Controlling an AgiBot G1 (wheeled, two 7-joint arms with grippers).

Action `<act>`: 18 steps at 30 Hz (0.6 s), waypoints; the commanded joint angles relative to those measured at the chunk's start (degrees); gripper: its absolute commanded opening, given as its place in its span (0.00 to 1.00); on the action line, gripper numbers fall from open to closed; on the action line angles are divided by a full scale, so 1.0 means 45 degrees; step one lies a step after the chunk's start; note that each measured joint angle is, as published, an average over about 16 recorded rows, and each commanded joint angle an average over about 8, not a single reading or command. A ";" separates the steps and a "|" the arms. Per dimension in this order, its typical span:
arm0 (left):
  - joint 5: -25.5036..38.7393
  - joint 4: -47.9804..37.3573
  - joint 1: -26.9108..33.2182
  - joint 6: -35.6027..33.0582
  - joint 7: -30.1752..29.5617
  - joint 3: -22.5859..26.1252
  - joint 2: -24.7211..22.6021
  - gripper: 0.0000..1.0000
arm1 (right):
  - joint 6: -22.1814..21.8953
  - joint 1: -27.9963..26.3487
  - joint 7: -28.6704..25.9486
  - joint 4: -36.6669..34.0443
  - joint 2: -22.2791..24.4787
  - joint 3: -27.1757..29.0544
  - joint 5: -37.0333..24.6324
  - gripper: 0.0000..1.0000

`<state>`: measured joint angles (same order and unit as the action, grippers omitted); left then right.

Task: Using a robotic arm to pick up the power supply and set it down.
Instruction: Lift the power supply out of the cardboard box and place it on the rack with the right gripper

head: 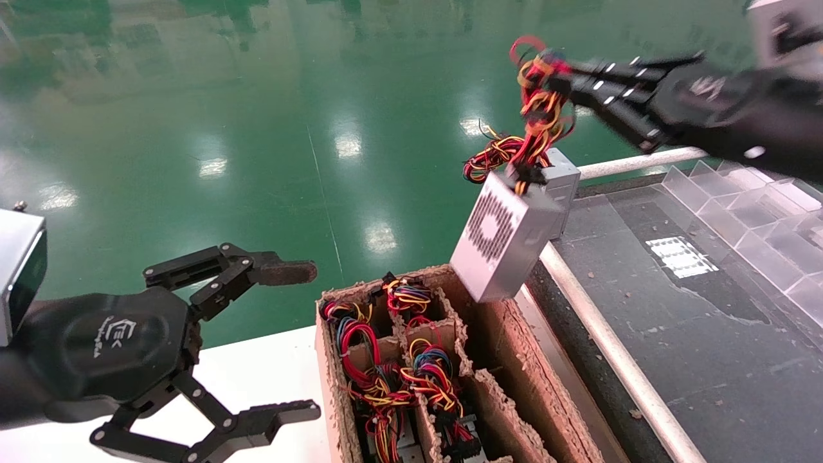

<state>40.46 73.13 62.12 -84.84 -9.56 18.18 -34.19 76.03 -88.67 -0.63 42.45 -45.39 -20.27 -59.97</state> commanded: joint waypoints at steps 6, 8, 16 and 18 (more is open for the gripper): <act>-0.0002 0.0000 0.0001 0.0001 0.0001 0.0003 0.0001 1.00 | 0.0200 -0.0504 0.0581 -0.0886 0.0375 0.0338 0.0237 0.00; -0.0002 0.0000 0.0001 0.0002 0.0002 0.0004 0.0001 1.00 | 0.0108 -0.0630 0.0744 -0.1233 0.0436 0.0355 0.0154 0.00; -0.0005 0.0000 0.0002 0.0003 0.0003 0.0007 0.0003 1.00 | -0.0165 -0.1121 0.1492 -0.2603 0.0749 0.0311 -0.0314 0.00; -0.0005 0.0000 0.0002 0.0003 0.0004 0.0008 0.0003 1.00 | -0.0285 -0.1257 0.1707 -0.2950 0.0804 0.0271 -0.0477 0.00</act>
<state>40.43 73.13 62.13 -84.83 -9.55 18.21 -34.18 74.50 -94.37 7.12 29.10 -42.04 -19.16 -62.24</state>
